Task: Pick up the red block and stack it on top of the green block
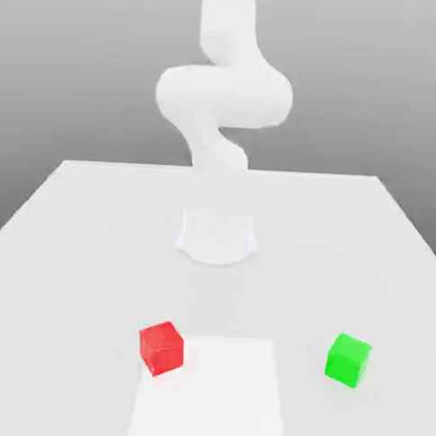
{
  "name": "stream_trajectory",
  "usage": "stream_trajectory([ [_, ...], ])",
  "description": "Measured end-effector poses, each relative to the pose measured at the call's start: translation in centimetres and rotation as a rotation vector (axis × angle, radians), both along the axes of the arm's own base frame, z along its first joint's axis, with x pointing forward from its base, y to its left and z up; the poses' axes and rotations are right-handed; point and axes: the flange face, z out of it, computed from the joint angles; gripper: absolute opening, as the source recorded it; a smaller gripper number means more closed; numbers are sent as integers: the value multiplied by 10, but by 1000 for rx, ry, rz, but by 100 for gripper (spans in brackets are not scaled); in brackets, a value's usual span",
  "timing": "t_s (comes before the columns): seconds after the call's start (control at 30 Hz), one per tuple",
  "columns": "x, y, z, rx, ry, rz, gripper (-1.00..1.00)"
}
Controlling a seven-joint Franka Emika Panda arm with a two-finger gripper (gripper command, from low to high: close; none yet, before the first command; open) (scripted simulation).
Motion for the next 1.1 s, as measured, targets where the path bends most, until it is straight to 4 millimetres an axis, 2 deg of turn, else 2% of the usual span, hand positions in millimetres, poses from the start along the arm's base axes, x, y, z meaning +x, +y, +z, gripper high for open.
stream_trajectory([
  [0.13, 41, -21, -99, -29, 146, 96, 0],
  [0.2, 52, -27, -149, -47, 216, 144, 0],
  [0.3, 57, -35, -224, -77, 322, 219, 0],
  [0.43, 44, -43, -325, -127, 473, 327, 0],
  [0.57, 1, -54, -424, -194, 644, 454, 0],
  [0.63, -11, -58, -449, -211, 682, 485, 0],
  [1.0, -15, -59, -513, -217, 695, 497, 0],
  [1.03, -16, -59, -517, -216, 696, 496, -100],
  [1.1, -16, -59, -517, -215, 696, 497, -100],
])
